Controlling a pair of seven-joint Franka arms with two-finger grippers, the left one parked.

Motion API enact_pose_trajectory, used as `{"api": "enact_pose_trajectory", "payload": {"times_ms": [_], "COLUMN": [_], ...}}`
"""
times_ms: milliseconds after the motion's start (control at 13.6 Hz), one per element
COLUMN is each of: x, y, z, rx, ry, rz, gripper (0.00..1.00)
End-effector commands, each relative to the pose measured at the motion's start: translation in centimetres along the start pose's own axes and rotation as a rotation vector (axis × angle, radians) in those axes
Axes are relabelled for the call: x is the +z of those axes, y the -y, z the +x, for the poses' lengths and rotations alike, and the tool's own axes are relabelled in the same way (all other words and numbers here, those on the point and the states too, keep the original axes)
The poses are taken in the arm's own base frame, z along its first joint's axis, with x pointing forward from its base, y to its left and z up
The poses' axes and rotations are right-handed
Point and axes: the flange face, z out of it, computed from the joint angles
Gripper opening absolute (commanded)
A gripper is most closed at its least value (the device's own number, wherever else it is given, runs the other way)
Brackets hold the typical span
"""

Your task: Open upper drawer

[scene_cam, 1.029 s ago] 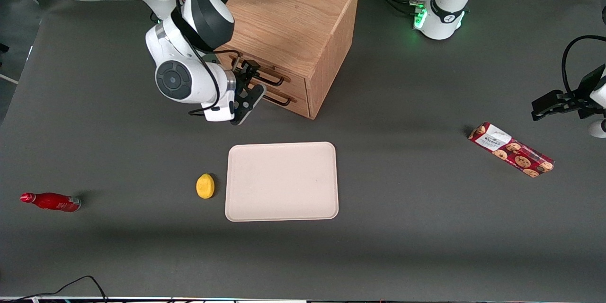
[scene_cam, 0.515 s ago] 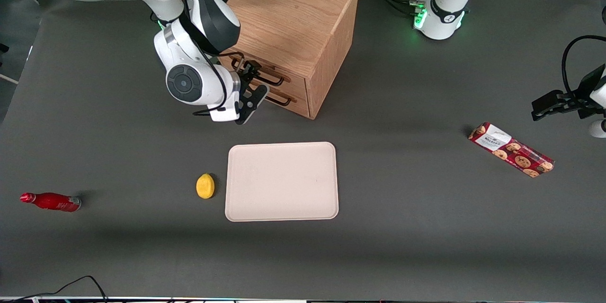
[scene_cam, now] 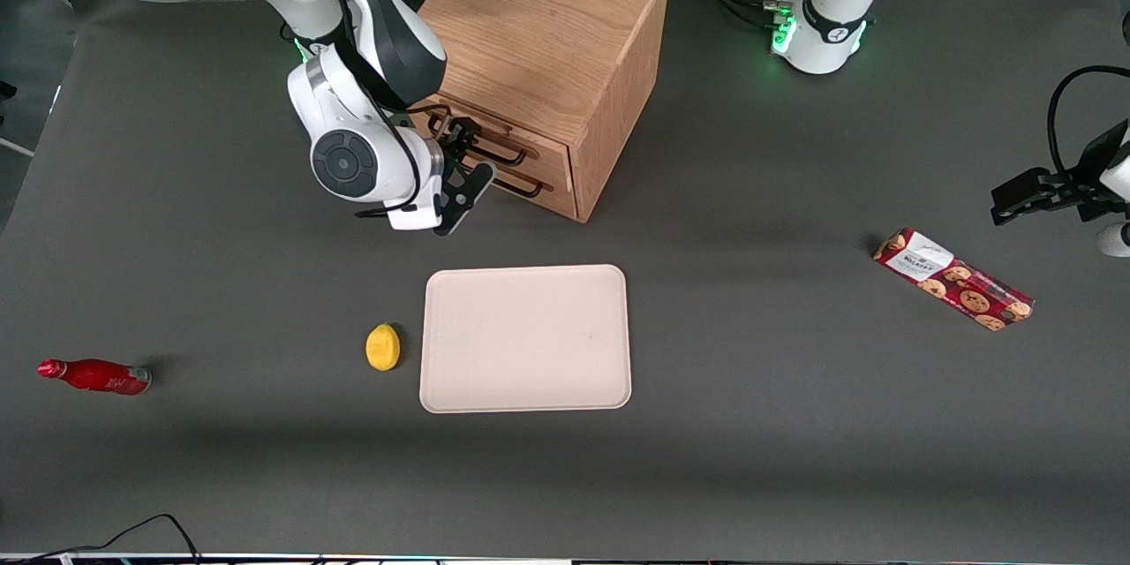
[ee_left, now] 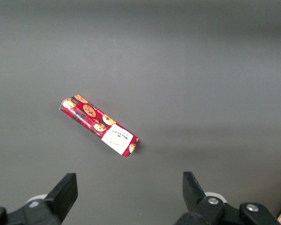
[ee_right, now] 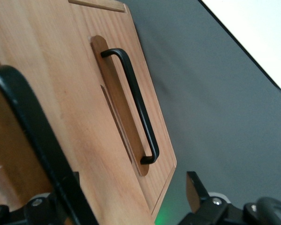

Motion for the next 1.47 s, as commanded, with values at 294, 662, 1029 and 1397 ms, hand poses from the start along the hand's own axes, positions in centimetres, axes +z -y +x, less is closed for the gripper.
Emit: {"api": "enact_pose_trajectory", "payload": {"times_ms": [294, 662, 1029, 1397], "x": [0.9, -1.0, -1.1, -2.1], "y": [-0.3, -0.7, -1.7, -4.2], "z": [0.5, 1.1, 2.3, 2.5], "rx": [-0.030, -0.034, -0.033, -0.063], "ry": [-0.004, -0.041, -0.061, -0.082], "rz": [-0.015, -0.025, -0.047, -0.044], "gripper": [1.00, 1.00, 1.00, 1.00]}}
